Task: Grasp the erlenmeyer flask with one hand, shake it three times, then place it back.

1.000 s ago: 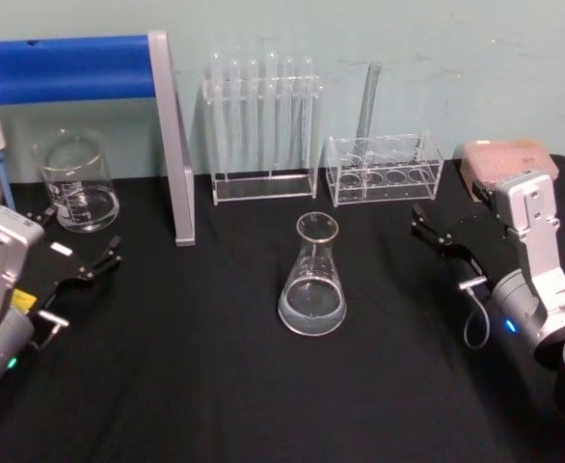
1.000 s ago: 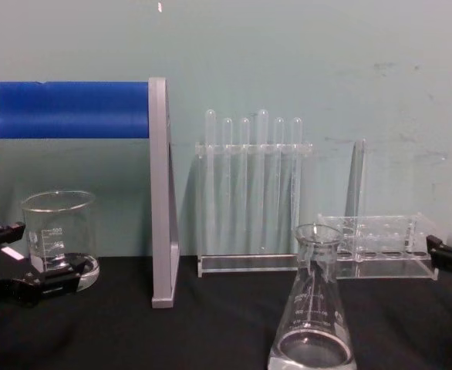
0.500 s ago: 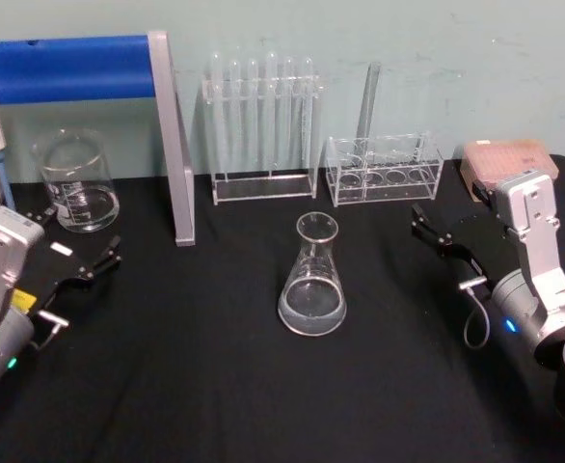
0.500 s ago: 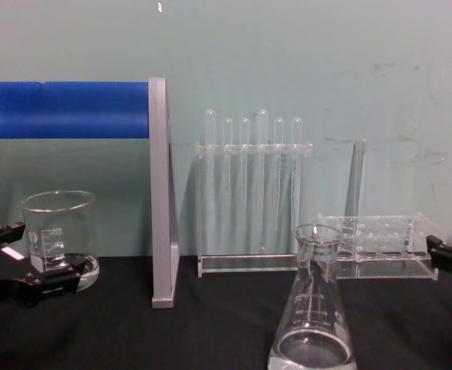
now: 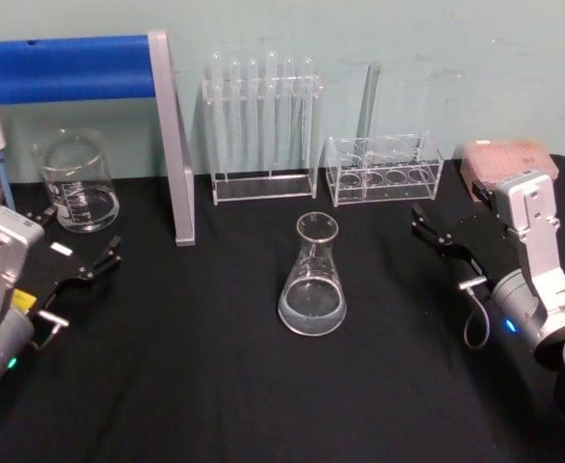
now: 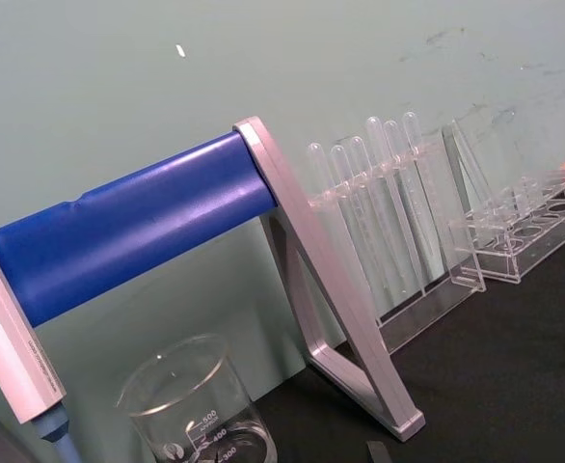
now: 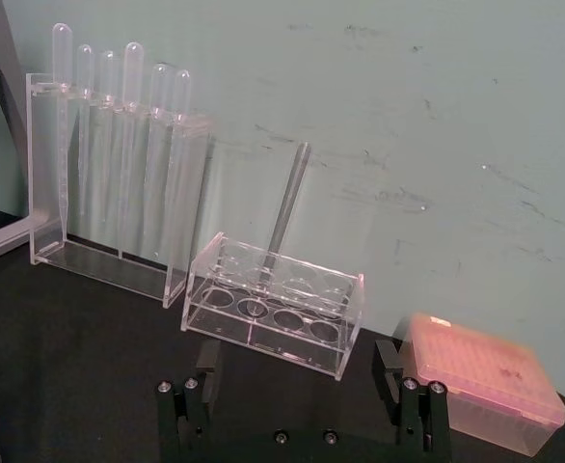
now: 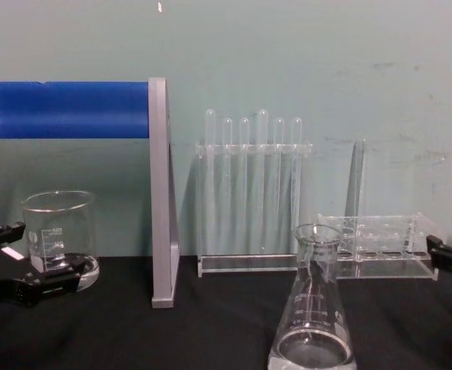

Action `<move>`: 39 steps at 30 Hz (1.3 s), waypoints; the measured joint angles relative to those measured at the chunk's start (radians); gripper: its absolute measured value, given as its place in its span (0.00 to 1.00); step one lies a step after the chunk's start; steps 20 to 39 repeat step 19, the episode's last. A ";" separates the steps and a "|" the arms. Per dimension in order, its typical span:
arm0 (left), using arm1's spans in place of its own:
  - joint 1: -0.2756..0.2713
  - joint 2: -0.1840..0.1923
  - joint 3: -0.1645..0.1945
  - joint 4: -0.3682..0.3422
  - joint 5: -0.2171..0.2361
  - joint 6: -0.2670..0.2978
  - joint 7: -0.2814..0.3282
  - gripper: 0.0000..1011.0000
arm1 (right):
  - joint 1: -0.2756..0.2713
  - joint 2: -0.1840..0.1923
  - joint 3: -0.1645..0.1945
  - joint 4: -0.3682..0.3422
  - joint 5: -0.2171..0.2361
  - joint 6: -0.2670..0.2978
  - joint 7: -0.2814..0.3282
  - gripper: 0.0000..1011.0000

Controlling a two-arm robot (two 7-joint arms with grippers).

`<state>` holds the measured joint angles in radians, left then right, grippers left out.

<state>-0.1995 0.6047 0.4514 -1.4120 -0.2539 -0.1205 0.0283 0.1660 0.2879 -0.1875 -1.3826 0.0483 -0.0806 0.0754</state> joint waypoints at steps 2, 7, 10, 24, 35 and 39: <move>0.000 0.000 0.000 0.000 0.000 0.000 0.000 0.99 | 0.000 0.000 0.000 0.000 0.000 0.000 0.000 0.99; 0.000 0.000 0.000 0.000 0.000 0.000 0.000 0.99 | 0.000 0.000 0.000 0.000 0.000 0.000 0.000 0.99; 0.000 0.000 0.000 0.000 0.000 0.000 0.000 0.99 | 0.000 0.000 0.000 0.000 0.000 0.000 0.000 0.99; 0.000 0.000 0.000 0.000 0.000 0.000 0.000 0.99 | 0.000 0.000 0.000 0.000 0.000 0.000 0.000 0.99; 0.000 0.000 0.000 0.000 0.000 0.000 0.000 0.99 | 0.000 0.000 0.000 0.000 0.000 0.000 0.000 0.99; 0.000 0.000 0.000 0.000 0.000 0.000 0.000 0.99 | 0.000 0.000 0.000 0.000 0.000 0.000 0.000 0.99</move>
